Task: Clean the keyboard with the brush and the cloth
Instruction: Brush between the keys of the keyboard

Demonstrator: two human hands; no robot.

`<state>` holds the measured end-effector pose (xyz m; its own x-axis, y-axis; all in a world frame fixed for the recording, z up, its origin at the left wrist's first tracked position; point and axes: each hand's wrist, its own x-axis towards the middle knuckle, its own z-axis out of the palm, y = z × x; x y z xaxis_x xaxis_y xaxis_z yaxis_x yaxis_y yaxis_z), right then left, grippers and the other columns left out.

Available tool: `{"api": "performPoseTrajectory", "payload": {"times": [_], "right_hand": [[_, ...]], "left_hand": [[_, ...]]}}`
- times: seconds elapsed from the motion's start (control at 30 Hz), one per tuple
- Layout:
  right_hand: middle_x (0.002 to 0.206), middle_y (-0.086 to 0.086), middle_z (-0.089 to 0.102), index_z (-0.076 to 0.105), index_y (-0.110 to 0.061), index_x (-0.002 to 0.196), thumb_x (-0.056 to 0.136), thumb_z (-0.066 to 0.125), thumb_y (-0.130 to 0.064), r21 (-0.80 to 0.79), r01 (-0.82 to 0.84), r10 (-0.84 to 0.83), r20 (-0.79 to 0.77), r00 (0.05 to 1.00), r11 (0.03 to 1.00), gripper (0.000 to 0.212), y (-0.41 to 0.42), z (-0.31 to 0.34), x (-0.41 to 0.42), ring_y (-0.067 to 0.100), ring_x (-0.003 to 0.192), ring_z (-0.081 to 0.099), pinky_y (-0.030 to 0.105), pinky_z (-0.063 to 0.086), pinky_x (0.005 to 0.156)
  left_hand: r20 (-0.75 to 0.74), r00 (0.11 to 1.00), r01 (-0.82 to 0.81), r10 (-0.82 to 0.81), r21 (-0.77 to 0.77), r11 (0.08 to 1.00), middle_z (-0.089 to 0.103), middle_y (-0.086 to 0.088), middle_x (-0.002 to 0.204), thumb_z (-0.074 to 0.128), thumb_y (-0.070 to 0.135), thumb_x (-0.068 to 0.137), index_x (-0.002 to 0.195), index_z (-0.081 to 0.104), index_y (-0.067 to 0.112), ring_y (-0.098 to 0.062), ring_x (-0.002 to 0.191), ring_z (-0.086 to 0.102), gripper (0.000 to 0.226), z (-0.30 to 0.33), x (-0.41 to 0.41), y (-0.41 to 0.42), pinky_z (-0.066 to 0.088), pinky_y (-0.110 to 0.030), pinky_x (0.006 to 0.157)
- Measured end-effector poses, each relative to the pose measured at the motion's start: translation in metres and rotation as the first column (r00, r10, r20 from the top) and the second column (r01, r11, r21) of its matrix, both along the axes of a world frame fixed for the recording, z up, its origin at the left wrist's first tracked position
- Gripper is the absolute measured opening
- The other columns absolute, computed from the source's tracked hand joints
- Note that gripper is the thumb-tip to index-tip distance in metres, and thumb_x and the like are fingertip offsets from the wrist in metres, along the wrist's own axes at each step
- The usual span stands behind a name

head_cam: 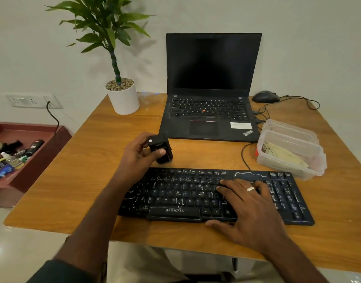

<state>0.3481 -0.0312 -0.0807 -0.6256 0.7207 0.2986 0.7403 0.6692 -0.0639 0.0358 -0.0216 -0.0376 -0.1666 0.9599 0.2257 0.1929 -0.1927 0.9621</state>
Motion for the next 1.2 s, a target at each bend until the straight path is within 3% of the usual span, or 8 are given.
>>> {"api": "performPoseTrajectory", "payload": {"times": [0.1, 0.23, 0.37, 0.53, 0.73, 0.93, 1.03, 1.2], "right_hand": [[0.133, -0.002, 0.062, 0.066, -0.021, 0.127, 0.079, 0.048, -0.088, -0.008, 0.007, -0.007, -0.001, 1.0, 1.0, 0.085, 0.0, 0.0, -0.001, 0.023, 0.122, 0.058, 0.052, 0.039, 0.099], [0.134, -0.002, 0.061, 0.065, -0.021, 0.128, 0.079, 0.047, -0.088, -0.017, 0.006, -0.006, 0.005, 1.0, 1.0, 0.085, 0.0, -0.001, -0.001, 0.023, 0.123, 0.057, 0.053, 0.04, 0.1], [0.133, -0.002, 0.062, 0.065, -0.02, 0.128, 0.081, 0.047, -0.087, -0.008, 0.001, -0.001, -0.002, 1.0, 1.0, 0.084, 0.0, 0.0, -0.001, 0.022, 0.122, 0.058, 0.053, 0.041, 0.098], [0.133, -0.003, 0.061, 0.065, -0.021, 0.128, 0.081, 0.045, -0.088, -0.003, 0.006, -0.006, 0.0, 1.0, 1.0, 0.085, 0.0, 0.0, -0.002, 0.022, 0.123, 0.055, 0.052, 0.04, 0.099], [0.132, -0.003, 0.061, 0.064, -0.02, 0.128, 0.081, 0.045, -0.088, 0.003, 0.001, -0.001, -0.004, 1.0, 1.0, 0.084, 0.0, 0.0, -0.001, 0.022, 0.123, 0.056, 0.052, 0.041, 0.098], [0.133, -0.004, 0.061, 0.063, -0.022, 0.128, 0.08, 0.045, -0.088, 0.003, 0.003, -0.003, -0.005, 1.0, 1.0, 0.084, 0.0, 0.0, -0.002, 0.02, 0.122, 0.056, 0.051, 0.04, 0.098], [0.133, -0.004, 0.061, 0.064, -0.022, 0.128, 0.08, 0.045, -0.088, 0.006, -0.001, 0.001, -0.011, 1.0, 1.0, 0.084, 0.0, 0.0, -0.001, 0.021, 0.123, 0.056, 0.052, 0.041, 0.098], [0.133, -0.004, 0.061, 0.063, -0.022, 0.128, 0.08, 0.044, -0.089, 0.006, 0.011, -0.01, -0.009, 1.0, 1.0, 0.084, 0.0, 0.0, -0.002, 0.021, 0.122, 0.058, 0.054, 0.042, 0.099]], "left_hand": [[0.197, 0.978, 0.077, -0.074, -0.007, 0.997, 0.068, -0.007, 0.106, 0.062, 0.002, 0.089, 0.112, 0.056, 0.006, -0.034, 0.105, 0.068, 0.024, 0.0, 0.006, -0.003, 0.06, -0.045, 0.082], [0.018, 0.99, 0.142, -0.141, -0.037, 0.989, 0.07, 0.005, 0.095, 0.064, -0.005, 0.089, 0.111, 0.058, 0.002, -0.019, 0.093, 0.07, 0.023, 0.0, 0.019, 0.001, 0.059, -0.032, 0.075], [-0.06, 0.997, 0.053, -0.055, -0.032, 0.998, 0.069, -0.002, 0.1, 0.068, -0.006, 0.087, 0.108, 0.058, -0.001, -0.018, 0.094, 0.073, 0.024, 0.002, 0.009, 0.011, 0.057, -0.026, 0.078], [0.134, 0.983, 0.126, -0.122, -0.023, 0.992, 0.07, 0.0, 0.096, 0.065, -0.001, 0.087, 0.109, 0.058, 0.001, -0.026, 0.096, 0.07, 0.023, 0.001, 0.022, 0.006, 0.06, -0.038, 0.077], [-0.074, 0.994, 0.082, -0.084, -0.035, 0.996, 0.071, 0.0, 0.098, 0.071, -0.003, 0.086, 0.103, 0.062, 0.013, -0.029, 0.098, 0.071, 0.025, 0.0, 0.023, 0.017, 0.059, -0.035, 0.081], [0.129, 0.982, 0.14, -0.137, -0.018, 0.99, 0.066, -0.014, 0.104, 0.064, -0.004, 0.089, 0.109, 0.059, 0.003, -0.03, 0.102, 0.069, 0.022, 0.001, 0.038, 0.014, 0.061, -0.042, 0.079], [0.024, 0.983, 0.181, -0.181, -0.03, 0.983, 0.069, -0.004, 0.101, 0.068, -0.003, 0.087, 0.106, 0.062, 0.008, -0.028, 0.101, 0.07, 0.022, -0.001, 0.048, 0.015, 0.061, -0.038, 0.08], [-0.05, 0.997, 0.065, -0.065, 0.005, 0.998, 0.069, -0.011, 0.105, 0.07, -0.001, 0.086, 0.104, 0.063, 0.011, -0.028, 0.103, 0.069, 0.023, 0.001, 0.028, 0.022, 0.06, -0.048, 0.085]]}}
